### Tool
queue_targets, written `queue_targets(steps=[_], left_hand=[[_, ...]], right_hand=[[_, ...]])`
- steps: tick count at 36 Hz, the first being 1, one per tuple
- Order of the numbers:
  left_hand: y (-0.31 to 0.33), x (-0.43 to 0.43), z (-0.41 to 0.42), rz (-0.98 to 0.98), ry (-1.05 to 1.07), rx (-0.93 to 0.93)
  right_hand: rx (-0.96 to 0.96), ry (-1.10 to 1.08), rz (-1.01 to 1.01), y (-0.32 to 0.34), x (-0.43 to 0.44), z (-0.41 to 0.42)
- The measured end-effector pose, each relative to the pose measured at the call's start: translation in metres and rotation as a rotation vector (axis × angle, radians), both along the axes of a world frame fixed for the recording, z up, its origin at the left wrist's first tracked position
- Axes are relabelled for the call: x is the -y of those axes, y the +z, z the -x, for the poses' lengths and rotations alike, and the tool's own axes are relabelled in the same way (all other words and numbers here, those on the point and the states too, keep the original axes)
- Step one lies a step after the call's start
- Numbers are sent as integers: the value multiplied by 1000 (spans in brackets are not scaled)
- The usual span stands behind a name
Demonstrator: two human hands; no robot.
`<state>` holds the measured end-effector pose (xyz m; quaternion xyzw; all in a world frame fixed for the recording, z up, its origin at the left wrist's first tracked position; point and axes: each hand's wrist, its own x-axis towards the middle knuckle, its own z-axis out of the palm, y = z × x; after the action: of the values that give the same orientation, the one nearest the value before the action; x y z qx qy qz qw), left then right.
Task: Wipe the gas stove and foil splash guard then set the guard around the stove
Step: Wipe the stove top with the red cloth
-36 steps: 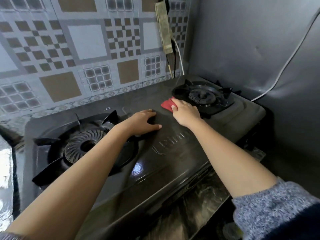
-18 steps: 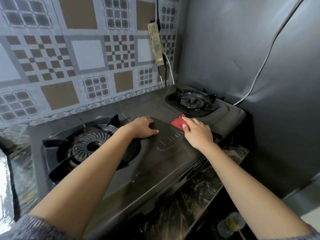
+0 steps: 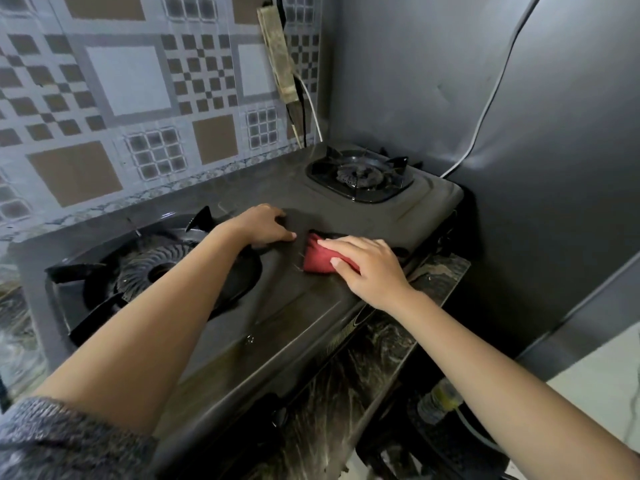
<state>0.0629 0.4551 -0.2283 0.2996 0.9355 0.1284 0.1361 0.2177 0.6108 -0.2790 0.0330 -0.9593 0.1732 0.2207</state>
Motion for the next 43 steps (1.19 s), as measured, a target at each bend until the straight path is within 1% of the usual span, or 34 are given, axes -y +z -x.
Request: queue_targets(steps=[3,7,11,18,24,28,34,43], left_hand=[[2,-5,1,-11,9,3],[2,-16,5,-17,40,1],[-1,-31,9,-25,102,-7],[-1,-56,16,-39,183,-9],[-4,-81,22,-84,297,-15],[-5,-97,30,-98,350,-10],[-11,-115,35,-100,464,-51],[-19,-129,30,-137,592,-88]], right_hand=[[-32,111,1,-2,-2,-7],[-27,260,-34,-6,-16,-12],[-42,339,-74,-7,-37,-8],[53,260,-42,0,-87,18],[106,198,-25,9,-140,45],[99,152,-22,9,-180,56],[76,179,-8,7,-231,67],[58,145,-3,9,-284,85]])
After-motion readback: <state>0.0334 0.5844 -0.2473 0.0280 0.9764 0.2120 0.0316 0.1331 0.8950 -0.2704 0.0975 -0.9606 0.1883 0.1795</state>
